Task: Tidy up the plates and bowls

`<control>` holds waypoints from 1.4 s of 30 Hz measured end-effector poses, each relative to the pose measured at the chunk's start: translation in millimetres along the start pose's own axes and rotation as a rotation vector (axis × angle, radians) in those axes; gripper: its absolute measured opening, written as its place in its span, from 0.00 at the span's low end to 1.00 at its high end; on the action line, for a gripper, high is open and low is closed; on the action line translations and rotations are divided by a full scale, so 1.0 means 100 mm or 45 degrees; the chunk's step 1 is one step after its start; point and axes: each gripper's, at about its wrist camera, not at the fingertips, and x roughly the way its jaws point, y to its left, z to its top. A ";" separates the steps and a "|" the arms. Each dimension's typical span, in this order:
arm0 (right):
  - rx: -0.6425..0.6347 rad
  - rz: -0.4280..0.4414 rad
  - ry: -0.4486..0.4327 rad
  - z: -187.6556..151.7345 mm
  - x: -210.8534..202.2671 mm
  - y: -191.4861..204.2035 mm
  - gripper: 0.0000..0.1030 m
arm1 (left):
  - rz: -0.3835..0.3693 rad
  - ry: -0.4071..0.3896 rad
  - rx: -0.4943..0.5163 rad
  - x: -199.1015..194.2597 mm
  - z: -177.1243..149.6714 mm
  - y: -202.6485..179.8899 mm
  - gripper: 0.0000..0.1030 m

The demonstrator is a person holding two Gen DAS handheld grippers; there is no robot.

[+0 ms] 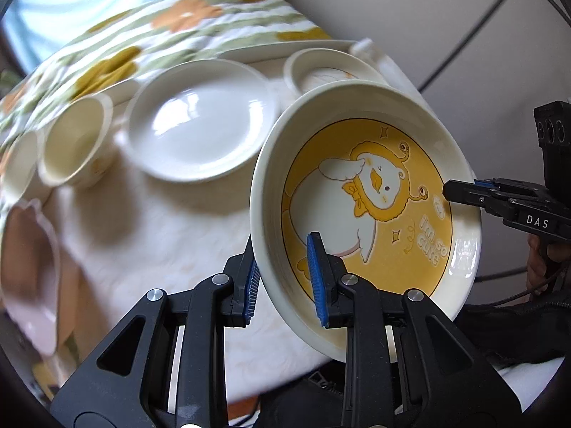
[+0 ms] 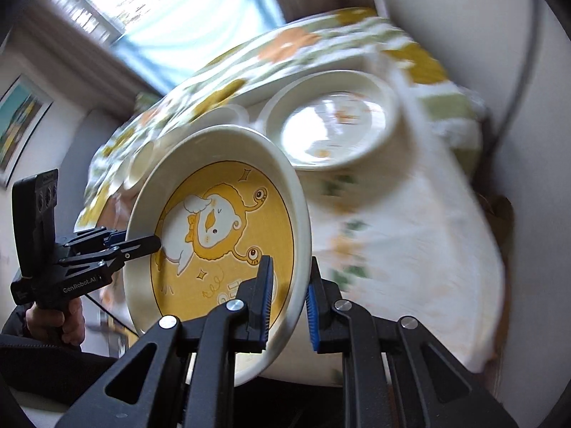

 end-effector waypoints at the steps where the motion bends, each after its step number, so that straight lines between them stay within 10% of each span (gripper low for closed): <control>1: -0.035 0.021 0.018 0.04 0.06 0.10 0.15 | 0.021 -0.004 -0.030 -0.05 -0.06 0.06 0.22; 20: -0.229 0.166 0.322 -0.16 1.49 1.51 0.15 | 0.130 0.073 -0.459 -0.21 -1.35 1.65 0.22; 42: -0.290 0.059 0.330 -0.18 1.68 1.55 0.17 | 0.135 0.063 -0.413 0.00 -1.26 1.82 0.22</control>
